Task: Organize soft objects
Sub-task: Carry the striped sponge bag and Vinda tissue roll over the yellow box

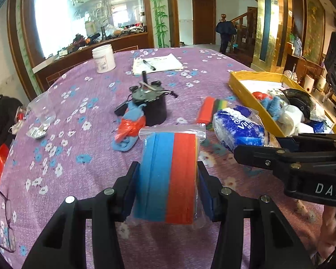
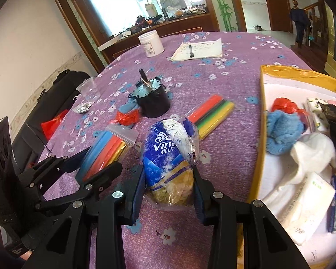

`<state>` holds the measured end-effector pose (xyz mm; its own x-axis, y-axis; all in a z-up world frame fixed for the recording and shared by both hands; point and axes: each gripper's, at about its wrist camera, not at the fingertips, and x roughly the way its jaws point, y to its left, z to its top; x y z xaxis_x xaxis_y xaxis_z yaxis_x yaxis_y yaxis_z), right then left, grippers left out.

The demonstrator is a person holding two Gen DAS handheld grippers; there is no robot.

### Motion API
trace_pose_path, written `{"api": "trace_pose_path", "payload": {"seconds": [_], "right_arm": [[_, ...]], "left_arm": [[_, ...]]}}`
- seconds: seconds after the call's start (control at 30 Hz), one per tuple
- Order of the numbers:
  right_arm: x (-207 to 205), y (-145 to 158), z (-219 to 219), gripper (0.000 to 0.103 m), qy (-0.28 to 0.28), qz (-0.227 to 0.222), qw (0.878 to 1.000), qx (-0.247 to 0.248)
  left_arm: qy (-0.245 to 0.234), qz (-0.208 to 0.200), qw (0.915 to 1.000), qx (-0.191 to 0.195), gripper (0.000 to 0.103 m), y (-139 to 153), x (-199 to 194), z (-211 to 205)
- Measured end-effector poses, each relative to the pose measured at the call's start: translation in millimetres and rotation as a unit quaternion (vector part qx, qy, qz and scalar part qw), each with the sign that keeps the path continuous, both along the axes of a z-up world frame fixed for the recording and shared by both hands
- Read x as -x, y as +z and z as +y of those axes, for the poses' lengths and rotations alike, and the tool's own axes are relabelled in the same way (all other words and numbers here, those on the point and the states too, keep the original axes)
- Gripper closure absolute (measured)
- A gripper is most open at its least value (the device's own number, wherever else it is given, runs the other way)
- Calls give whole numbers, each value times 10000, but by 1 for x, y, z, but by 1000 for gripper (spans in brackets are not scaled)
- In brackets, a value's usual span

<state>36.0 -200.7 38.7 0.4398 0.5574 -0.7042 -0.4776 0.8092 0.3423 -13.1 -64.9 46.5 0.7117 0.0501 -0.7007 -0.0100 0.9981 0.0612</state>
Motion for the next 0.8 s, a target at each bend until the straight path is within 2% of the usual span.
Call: {"api": "trace_pose_path", "payload": {"seconds": [0.23,0.5,0.67,0.8], "right_arm": [[5,7,-19,61,-172,-75,9998,-100],[17,20,-57,61,-553,-269,9978,-248],[23,25,-98,61,-946,-353,9942,-370],[27,27,-137,61,-1370,-423,9887,-428]], "left_arm": [[-195,-48,9998,-49,55,7,-1,-16],[-715,-87,9974,56,55,19,-8,-57],[-1057,-114,9943,79,55,23,-11,-90],[-1380,20,9902,222,55,21,-22,-123]]}}
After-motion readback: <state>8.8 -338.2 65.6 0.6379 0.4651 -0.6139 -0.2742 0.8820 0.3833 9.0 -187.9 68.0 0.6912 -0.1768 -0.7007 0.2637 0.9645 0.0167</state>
